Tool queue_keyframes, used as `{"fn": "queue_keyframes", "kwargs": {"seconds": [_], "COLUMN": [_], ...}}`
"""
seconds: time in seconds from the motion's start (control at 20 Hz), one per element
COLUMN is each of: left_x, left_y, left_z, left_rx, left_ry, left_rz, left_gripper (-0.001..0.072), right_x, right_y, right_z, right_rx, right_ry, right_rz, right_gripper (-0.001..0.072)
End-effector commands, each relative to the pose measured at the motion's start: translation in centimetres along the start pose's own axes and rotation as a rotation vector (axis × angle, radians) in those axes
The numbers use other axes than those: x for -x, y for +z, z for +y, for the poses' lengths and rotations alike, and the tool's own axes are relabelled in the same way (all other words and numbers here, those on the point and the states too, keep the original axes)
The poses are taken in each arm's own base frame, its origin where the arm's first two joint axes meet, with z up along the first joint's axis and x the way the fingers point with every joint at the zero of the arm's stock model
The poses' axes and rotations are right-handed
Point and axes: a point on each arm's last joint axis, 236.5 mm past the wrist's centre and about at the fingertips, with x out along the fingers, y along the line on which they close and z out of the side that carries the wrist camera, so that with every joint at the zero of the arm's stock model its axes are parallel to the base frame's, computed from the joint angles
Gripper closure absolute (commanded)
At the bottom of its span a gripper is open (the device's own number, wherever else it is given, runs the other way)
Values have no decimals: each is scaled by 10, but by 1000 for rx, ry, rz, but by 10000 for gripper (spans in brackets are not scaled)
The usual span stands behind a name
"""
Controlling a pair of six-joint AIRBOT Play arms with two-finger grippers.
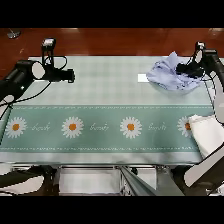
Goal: Fold the shirts.
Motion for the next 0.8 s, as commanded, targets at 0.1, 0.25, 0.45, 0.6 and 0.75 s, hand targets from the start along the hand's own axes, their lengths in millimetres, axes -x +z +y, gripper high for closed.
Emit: {"fn": "queue_keyframes", "kwargs": {"seconds": [0.1, 0.25, 0.45, 0.6, 0.75], "left_x": [-3, 13, 71, 130, 166], "left_y": [-45, -51, -36, -28, -53], "left_z": [-8, 7, 39, 33, 3], "left_rx": [49, 49, 83, 80, 86], "left_ry": [-18, -2, 37, 25, -69], "left_rz": [186, 222, 155, 44, -21], "left_gripper": [4, 4, 4, 4, 4], "right_x": [-3, 18, 109, 229, 358], "right_y": [-37, -44, 26, 85, 105], "right_z": [28, 54, 62, 64, 67], "right_rx": [66, 87, 83, 59, 87], "right_ry": [127, 243, 295, 358, 402], "right_rz": [176, 229, -25, -357, -644], "right_gripper": [504, 694, 695, 695, 696]}}
